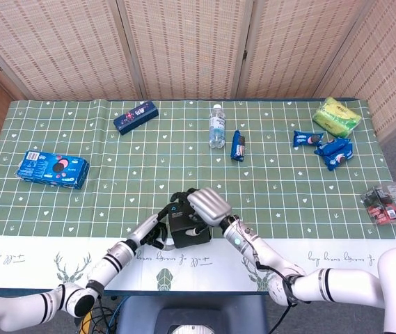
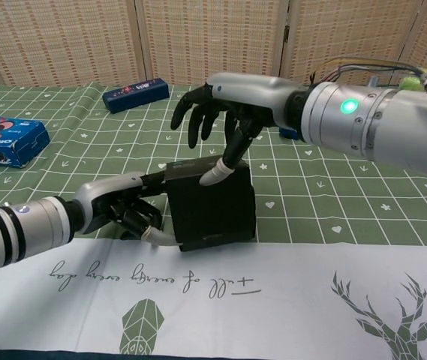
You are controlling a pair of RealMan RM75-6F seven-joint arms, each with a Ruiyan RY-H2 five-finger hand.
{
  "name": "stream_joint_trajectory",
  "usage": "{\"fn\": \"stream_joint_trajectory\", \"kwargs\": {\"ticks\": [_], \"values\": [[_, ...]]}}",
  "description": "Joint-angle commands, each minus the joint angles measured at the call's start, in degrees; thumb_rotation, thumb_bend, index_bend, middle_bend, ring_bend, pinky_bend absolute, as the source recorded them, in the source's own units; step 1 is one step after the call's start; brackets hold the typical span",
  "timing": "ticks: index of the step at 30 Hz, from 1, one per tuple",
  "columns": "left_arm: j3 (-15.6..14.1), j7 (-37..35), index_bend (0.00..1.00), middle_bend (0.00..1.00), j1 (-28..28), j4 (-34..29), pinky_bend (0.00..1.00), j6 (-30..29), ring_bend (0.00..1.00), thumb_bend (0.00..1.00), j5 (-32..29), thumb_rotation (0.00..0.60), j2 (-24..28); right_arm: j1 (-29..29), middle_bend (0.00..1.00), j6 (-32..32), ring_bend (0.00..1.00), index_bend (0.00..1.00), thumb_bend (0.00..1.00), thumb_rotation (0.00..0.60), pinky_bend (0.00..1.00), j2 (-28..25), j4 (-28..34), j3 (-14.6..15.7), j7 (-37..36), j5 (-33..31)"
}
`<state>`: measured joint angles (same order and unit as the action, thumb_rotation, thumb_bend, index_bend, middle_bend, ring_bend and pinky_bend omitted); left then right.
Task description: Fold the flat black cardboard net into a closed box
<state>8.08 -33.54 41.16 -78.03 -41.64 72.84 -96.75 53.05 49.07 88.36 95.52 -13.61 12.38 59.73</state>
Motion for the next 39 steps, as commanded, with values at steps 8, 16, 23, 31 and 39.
{"fn": "stream_joint_trajectory", "kwargs": {"ticks": [8, 16, 23, 31, 39], "values": [[-2.08, 3.29, 0.00, 0.02, 0.62, -1.50, 0.83, 2.08, 0.59, 0.11, 2.14, 0.600, 4.96, -0.74, 0.36, 2.17, 0.31, 0.26, 0.00, 0.600, 0.43, -1.76, 1.66, 3.13, 4.54, 3.11], [-1.82, 4.05, 0.00, 0.01, -0.63, -2.49, 0.83, 0.33, 0.58, 0.11, 1.80, 0.600, 7.86, -1.63, 0.34, 2.54, 0.30, 0.26, 0.00, 0.600, 0.42, -2.60, 1.07, 6.30, 6.69, 6.92], [-1.64, 3.93, 0.00, 0.00, -0.96, -2.64, 0.83, -0.02, 0.57, 0.11, 2.00, 0.600, 9.18, -2.33, 0.31, 4.43, 0.27, 0.28, 0.00, 0.600, 0.39, -1.48, -3.31, 9.16, 10.35, 12.88], [-2.00, 4.12, 0.00, 0.00, -1.34, -1.66, 0.83, -0.66, 0.57, 0.11, 2.81, 0.600, 9.55, -3.60, 0.27, 8.16, 0.23, 0.28, 0.07, 0.600, 0.37, 2.12, -9.25, 11.19, 11.34, 20.28], [-2.28, 2.75, 0.00, 0.00, -1.79, -1.13, 0.83, -1.01, 0.57, 0.11, 3.52, 0.600, 9.82, -5.20, 0.30, 12.33, 0.23, 0.36, 0.18, 0.600, 0.36, 5.71, -15.38, 12.69, 10.88, 26.91]]}}
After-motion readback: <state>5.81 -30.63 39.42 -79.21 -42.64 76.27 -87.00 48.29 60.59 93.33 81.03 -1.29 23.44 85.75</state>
